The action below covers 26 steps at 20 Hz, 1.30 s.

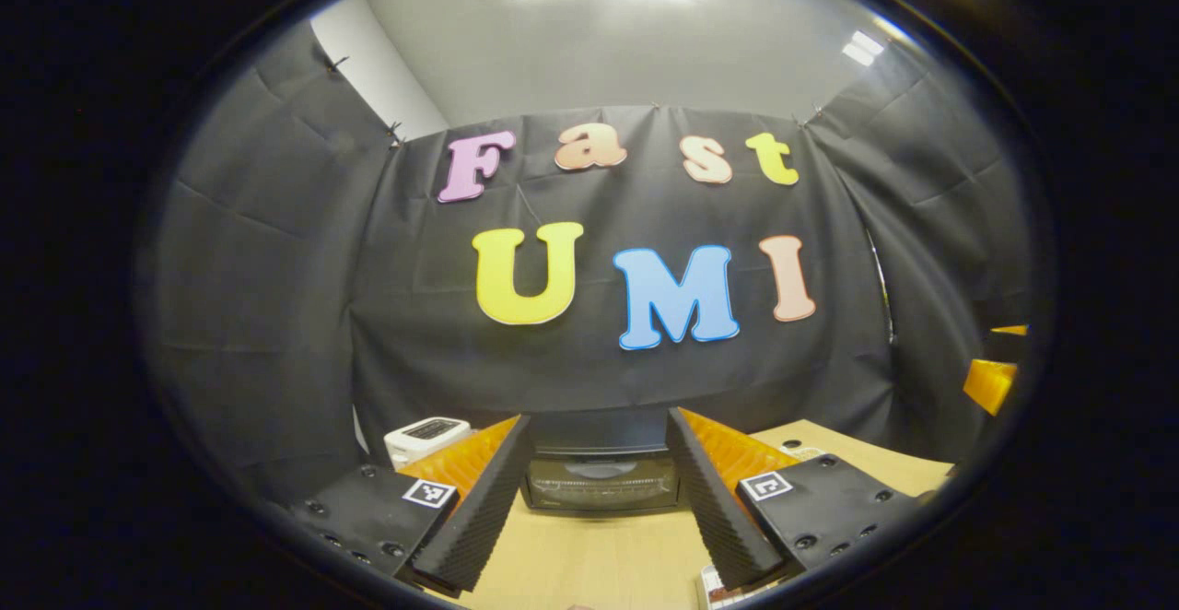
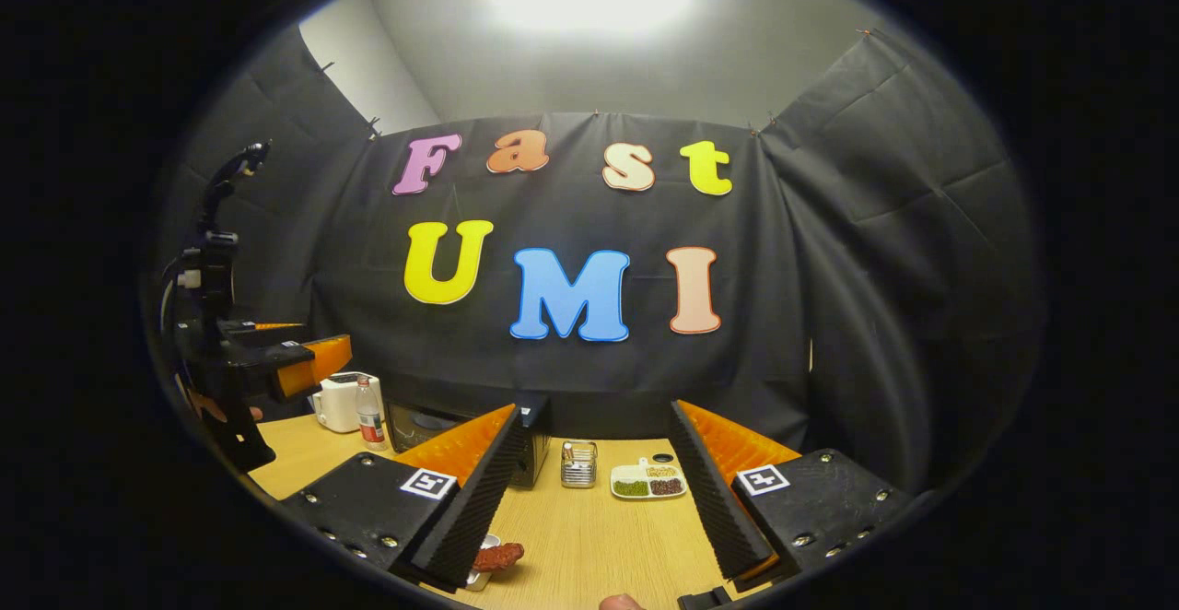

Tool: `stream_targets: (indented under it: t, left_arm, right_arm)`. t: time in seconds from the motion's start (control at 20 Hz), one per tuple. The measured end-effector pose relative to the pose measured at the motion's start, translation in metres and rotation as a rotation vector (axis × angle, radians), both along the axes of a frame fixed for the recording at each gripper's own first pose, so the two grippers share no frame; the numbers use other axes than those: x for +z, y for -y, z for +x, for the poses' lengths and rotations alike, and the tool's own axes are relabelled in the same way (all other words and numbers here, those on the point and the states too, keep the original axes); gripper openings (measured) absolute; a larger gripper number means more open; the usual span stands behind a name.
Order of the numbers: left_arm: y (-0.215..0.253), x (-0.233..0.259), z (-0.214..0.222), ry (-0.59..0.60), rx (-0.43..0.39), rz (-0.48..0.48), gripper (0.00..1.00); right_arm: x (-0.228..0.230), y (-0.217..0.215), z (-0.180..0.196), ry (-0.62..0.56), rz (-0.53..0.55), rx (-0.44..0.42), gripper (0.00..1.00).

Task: Open the electric oven with the left hand, put the food in, and close the electric oven.

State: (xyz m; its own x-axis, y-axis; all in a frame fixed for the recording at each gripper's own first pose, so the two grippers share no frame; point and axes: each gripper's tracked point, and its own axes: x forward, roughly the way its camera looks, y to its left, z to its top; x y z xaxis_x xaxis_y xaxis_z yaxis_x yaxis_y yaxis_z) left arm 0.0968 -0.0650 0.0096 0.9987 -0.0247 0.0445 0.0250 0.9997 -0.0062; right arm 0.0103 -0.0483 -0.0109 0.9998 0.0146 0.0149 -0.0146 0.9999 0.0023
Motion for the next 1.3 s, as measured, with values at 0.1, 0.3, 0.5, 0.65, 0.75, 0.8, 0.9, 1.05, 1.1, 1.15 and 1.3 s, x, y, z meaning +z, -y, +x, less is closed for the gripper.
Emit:
stream_targets:
  t: [0.1, 0.3, 0.5, 0.65, 0.75, 0.8, 0.9, 1.05, 1.1, 1.15, 1.3]
  left_arm:
    - [0.001, -0.006, 0.026, -0.004, -0.016, 0.0, 1.0]
    - [0.001, -0.023, 0.077, -0.024, -0.046, -0.009, 1.0]
    - [0.002, -0.046, 0.124, -0.053, -0.072, -0.015, 1.0]
    - [0.005, -0.065, 0.153, -0.075, -0.097, -0.013, 0.97]
    - [0.008, -0.08, 0.171, -0.093, -0.112, -0.011, 0.97]
    - [0.009, -0.087, 0.179, -0.103, -0.12, -0.011, 1.0]
    - [0.01, -0.102, 0.195, -0.125, -0.13, -0.011, 0.97]
    - [0.011, -0.124, 0.216, -0.155, -0.141, -0.007, 0.97]
    - [0.011, -0.13, 0.222, -0.164, -0.143, 0.001, 0.97]
    - [0.011, -0.139, 0.228, -0.171, -0.146, 0.011, 0.94]
    - [0.011, -0.16, 0.243, -0.198, -0.152, 0.03, 0.97]
  right_arm:
    - [0.004, -0.002, 0.009, 0.007, 0.006, -0.018, 0.95]
    - [0.002, -0.003, 0.028, 0.003, -0.006, -0.069, 0.95]
    - [-0.005, -0.002, 0.042, -0.013, -0.01, -0.123, 0.95]
    - [-0.008, -0.002, 0.052, -0.03, -0.024, -0.161, 0.95]
    - [-0.009, -0.003, 0.058, -0.034, -0.031, -0.185, 0.95]
    - [-0.01, -0.003, 0.061, -0.036, -0.036, -0.197, 0.95]
    - [-0.012, -0.005, 0.065, -0.045, -0.045, -0.216, 0.95]
    - [-0.017, -0.006, 0.068, -0.061, -0.058, -0.242, 0.95]
    - [-0.02, -0.006, 0.069, -0.068, -0.061, -0.25, 0.95]
    - [-0.021, -0.007, 0.069, -0.074, -0.063, -0.258, 0.95]
    - [-0.028, -0.006, 0.07, -0.099, -0.068, -0.277, 0.95]
